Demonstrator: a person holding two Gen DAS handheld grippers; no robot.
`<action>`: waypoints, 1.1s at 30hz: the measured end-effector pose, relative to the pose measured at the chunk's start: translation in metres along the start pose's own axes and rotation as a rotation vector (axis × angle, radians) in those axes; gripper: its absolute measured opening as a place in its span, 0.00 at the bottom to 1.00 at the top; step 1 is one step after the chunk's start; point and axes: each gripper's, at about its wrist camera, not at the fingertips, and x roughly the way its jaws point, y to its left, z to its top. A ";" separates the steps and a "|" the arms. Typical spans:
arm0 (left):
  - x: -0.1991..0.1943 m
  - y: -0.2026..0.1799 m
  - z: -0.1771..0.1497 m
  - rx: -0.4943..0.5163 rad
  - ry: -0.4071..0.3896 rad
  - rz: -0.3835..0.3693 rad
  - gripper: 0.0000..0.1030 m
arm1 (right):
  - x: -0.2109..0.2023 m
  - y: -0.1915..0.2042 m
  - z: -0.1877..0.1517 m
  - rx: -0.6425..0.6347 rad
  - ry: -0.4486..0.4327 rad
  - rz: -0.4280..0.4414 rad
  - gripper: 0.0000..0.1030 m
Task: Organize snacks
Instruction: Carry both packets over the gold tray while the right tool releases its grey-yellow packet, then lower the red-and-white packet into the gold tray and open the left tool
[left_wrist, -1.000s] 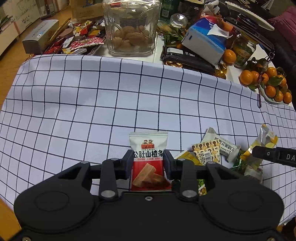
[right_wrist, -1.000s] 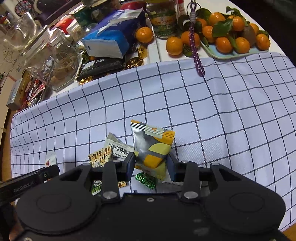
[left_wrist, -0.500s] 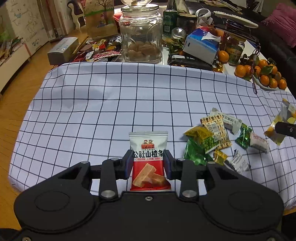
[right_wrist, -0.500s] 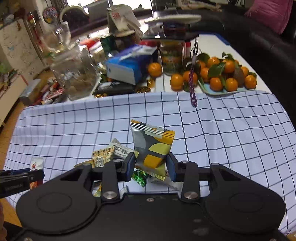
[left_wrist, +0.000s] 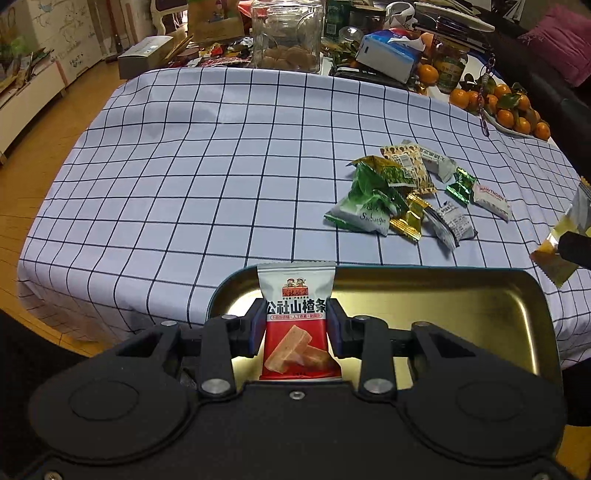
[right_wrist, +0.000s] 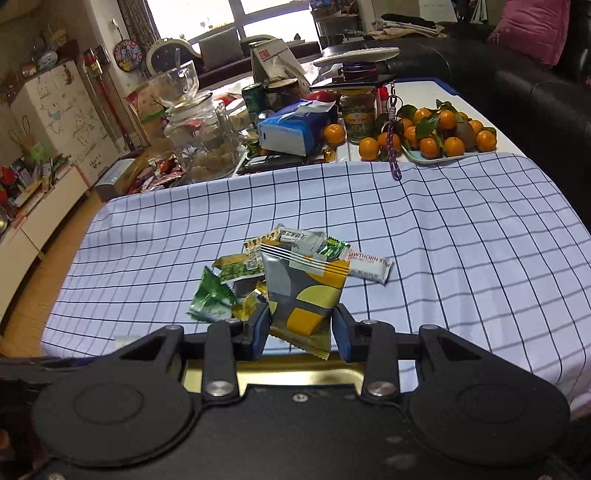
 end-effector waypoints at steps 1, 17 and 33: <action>-0.001 -0.001 -0.004 0.003 -0.002 0.007 0.41 | -0.005 0.000 -0.005 0.006 0.001 0.004 0.38; -0.014 -0.024 -0.038 0.075 -0.012 0.011 0.42 | -0.043 0.002 -0.072 0.047 0.103 0.036 0.38; -0.009 -0.027 -0.037 0.076 0.045 -0.025 0.44 | -0.043 0.011 -0.072 -0.023 0.098 0.015 0.40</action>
